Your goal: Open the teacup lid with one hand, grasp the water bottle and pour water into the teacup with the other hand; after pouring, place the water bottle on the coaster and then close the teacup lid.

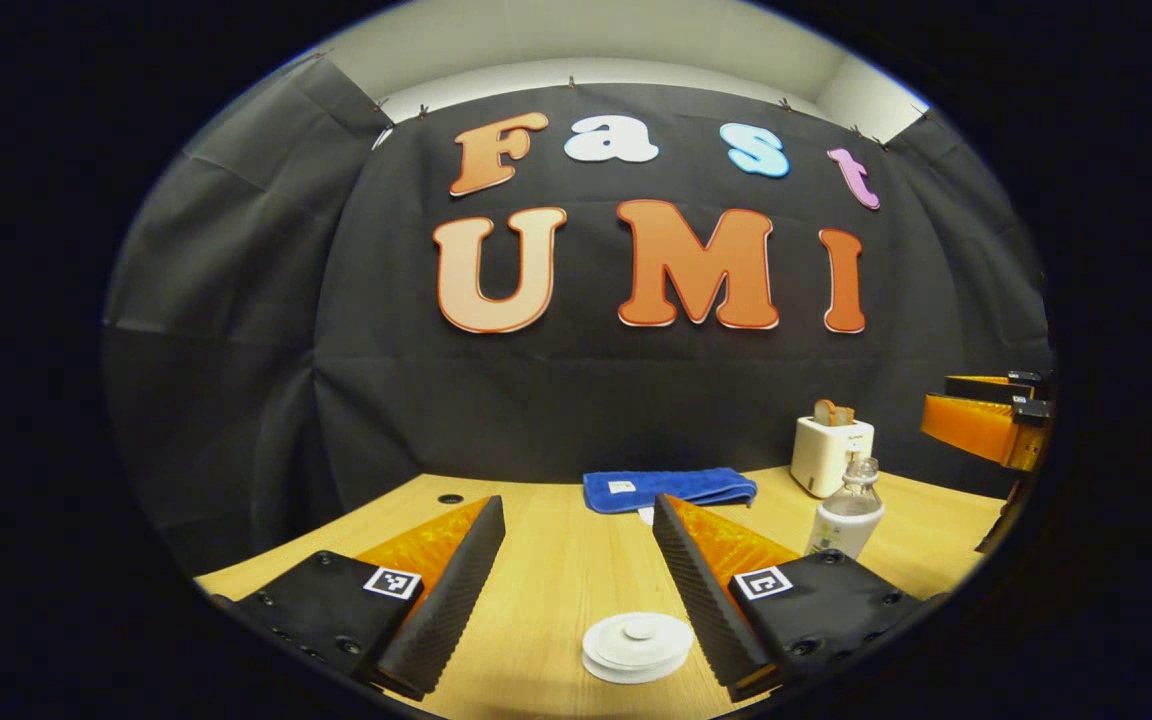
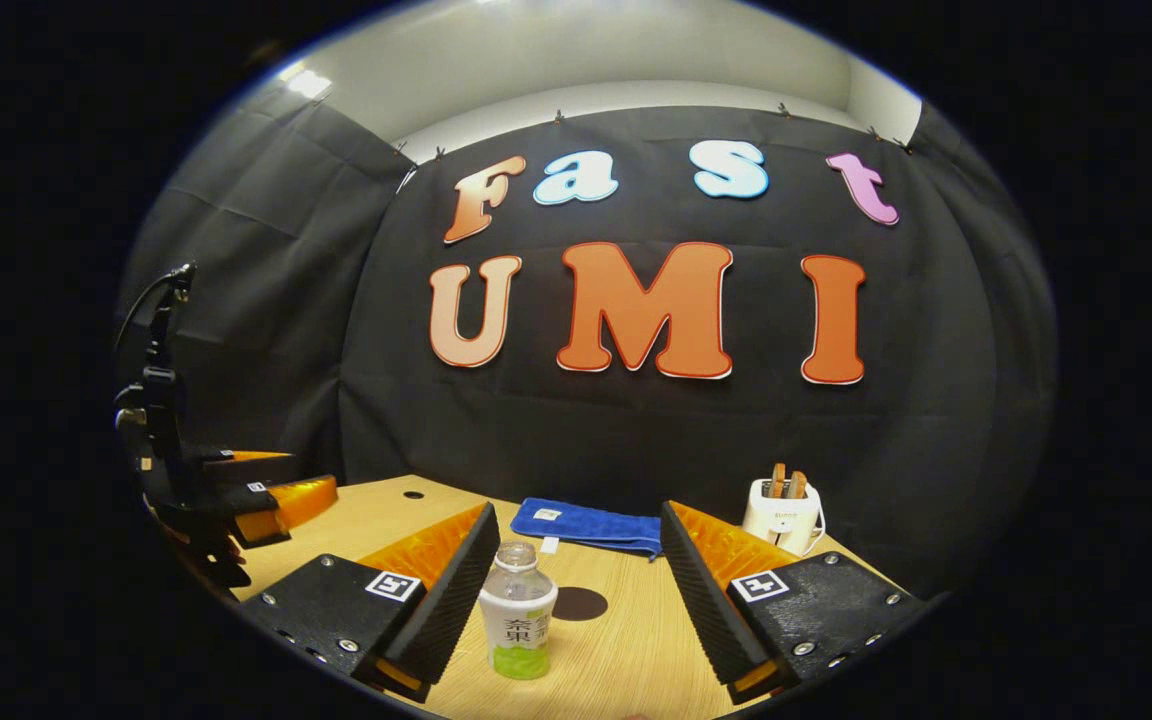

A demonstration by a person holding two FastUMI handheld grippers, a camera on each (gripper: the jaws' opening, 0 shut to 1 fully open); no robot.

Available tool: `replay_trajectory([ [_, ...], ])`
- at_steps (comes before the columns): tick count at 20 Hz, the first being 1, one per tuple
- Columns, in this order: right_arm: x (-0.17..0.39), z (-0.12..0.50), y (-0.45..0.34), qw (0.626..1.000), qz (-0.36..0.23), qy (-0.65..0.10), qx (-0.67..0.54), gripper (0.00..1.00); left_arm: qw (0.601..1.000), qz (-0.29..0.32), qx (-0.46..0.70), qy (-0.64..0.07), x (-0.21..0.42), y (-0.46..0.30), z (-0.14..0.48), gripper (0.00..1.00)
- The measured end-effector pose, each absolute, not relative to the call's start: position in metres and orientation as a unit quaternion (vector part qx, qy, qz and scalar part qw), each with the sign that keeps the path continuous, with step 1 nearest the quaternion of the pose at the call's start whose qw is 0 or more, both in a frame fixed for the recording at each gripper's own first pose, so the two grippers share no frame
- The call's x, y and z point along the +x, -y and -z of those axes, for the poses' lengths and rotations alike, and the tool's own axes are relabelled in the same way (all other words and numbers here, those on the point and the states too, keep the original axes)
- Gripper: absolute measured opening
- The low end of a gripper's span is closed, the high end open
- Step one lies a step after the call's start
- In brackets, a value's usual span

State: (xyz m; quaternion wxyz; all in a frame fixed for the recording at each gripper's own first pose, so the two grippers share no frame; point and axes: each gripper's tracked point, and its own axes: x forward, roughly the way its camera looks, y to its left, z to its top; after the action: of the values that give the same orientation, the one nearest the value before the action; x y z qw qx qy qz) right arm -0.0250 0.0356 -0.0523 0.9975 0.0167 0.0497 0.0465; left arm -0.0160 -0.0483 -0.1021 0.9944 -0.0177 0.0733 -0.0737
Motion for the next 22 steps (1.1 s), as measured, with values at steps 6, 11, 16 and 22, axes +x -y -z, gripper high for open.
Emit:
replay_trajectory([
  [6,-0.029,0.078,-0.048,0.995,-0.067,-0.072,0.016,0.97,0.985,0.117,-0.021,-0.125,-0.015,0.073,0.156,0.98],
  [11,-0.028,0.097,-0.056,0.993,-0.082,-0.086,0.026,0.97,0.977,0.134,-0.020,-0.163,-0.010,0.084,0.188,0.98],
  [16,-0.028,0.112,-0.052,0.991,-0.086,-0.100,0.019,0.98,0.971,0.133,-0.006,-0.199,-0.009,0.084,0.217,0.94],
  [22,-0.027,0.132,-0.044,0.989,-0.081,-0.124,0.028,0.97,0.966,0.141,0.013,-0.215,-0.008,0.090,0.235,0.81],
])
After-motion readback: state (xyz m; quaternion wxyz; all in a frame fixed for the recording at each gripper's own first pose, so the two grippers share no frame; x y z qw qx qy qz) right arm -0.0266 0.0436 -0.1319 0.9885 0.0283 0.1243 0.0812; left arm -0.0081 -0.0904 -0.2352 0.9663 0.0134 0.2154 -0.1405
